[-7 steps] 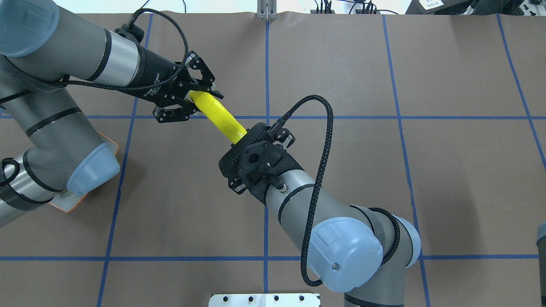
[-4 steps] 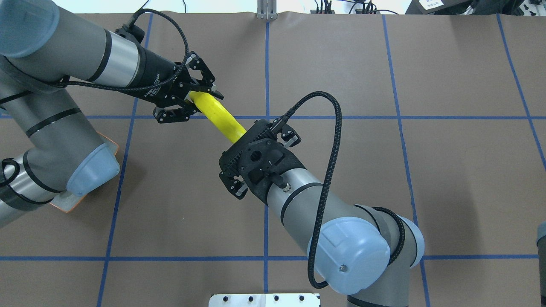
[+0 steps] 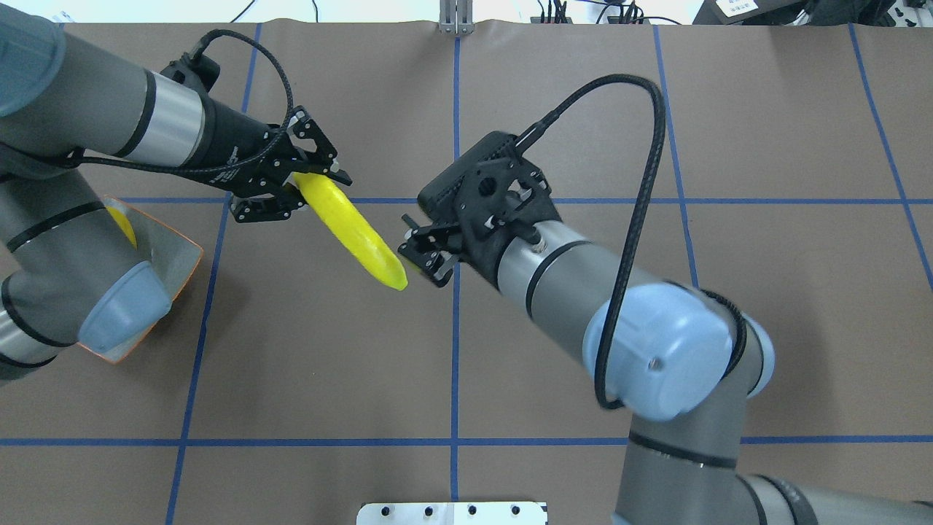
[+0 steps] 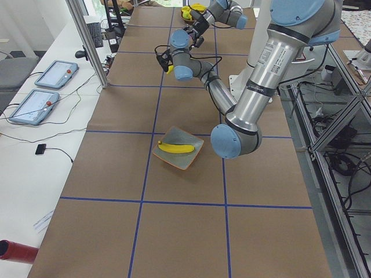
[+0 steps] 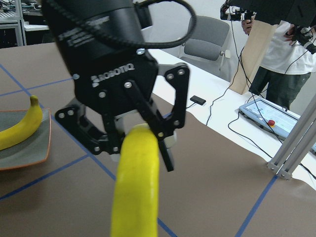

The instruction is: Transfer all bananas from basket to plate

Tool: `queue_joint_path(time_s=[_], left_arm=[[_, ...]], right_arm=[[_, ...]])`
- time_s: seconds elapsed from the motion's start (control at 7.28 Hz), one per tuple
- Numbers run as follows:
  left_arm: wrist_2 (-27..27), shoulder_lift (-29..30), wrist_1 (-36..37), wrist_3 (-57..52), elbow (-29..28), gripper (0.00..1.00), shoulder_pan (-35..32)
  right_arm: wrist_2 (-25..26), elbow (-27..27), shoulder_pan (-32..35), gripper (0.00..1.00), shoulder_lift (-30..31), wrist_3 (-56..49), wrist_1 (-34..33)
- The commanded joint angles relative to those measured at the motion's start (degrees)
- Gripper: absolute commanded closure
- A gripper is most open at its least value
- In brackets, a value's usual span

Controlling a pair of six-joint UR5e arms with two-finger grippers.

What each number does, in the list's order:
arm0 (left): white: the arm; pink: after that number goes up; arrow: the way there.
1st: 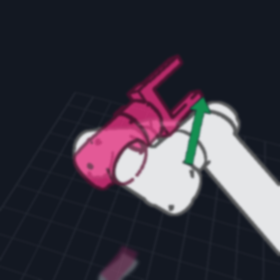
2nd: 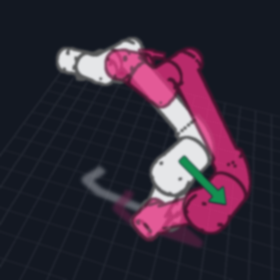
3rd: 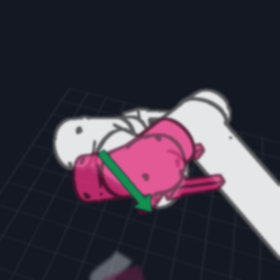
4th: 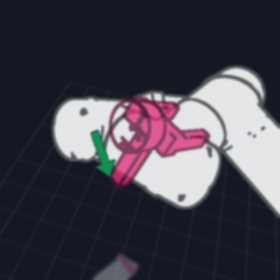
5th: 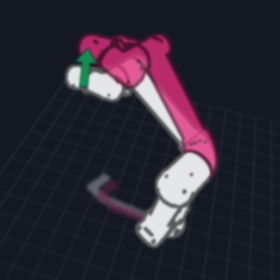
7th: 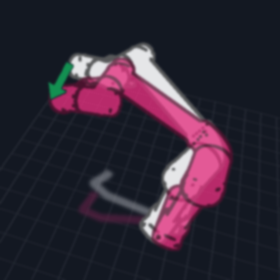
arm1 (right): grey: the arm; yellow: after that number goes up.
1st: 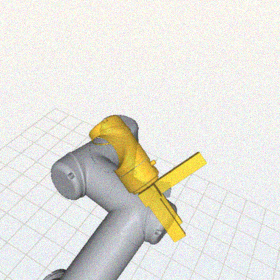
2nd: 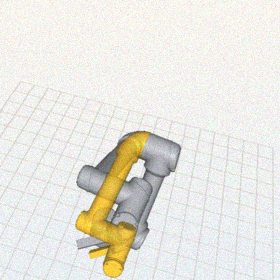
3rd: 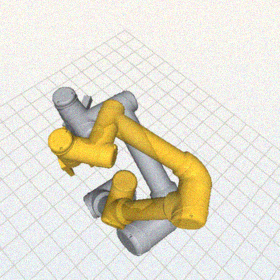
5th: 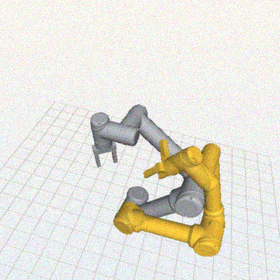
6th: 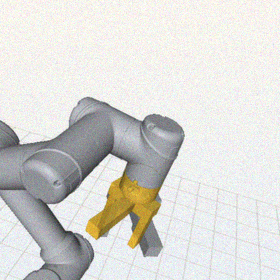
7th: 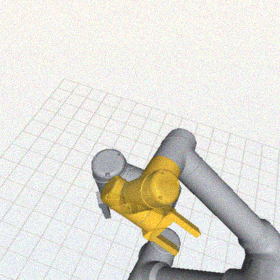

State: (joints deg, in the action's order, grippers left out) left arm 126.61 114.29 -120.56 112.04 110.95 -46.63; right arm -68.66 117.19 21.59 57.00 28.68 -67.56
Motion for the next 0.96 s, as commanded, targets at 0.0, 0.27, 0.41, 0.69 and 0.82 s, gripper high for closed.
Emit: queue_joint_path(time_s=[0.0,0.27,0.41,0.69,0.82], left_arm=[[-0.6,-6.9,-0.2,-5.3,6.2,1.00,-0.8],[-2.0,-9.7,-1.9,-11.7,6.3,1.00,-4.1],[-5.0,-12.6,-5.4,-15.2,6.3,1.00,-4.4],[-8.6,-18.4,-12.7,-20.9,6.2,1.00,-4.8],[-10.1,-20.5,-14.8,-24.7,6.0,1.00,-5.0]], right_arm=[[-14.2,-0.2,12.8,0.00,2.1,3.0,-6.5],[-33.4,-1.6,26.9,0.00,3.9,2.2,-12.0],[-38.8,-3.4,31.5,0.00,4.6,1.0,-12.7],[-44.0,-5.9,38.7,0.00,7.8,-8.8,-12.9],[-47.9,-7.6,42.8,0.00,9.3,-13.6,-12.9]])
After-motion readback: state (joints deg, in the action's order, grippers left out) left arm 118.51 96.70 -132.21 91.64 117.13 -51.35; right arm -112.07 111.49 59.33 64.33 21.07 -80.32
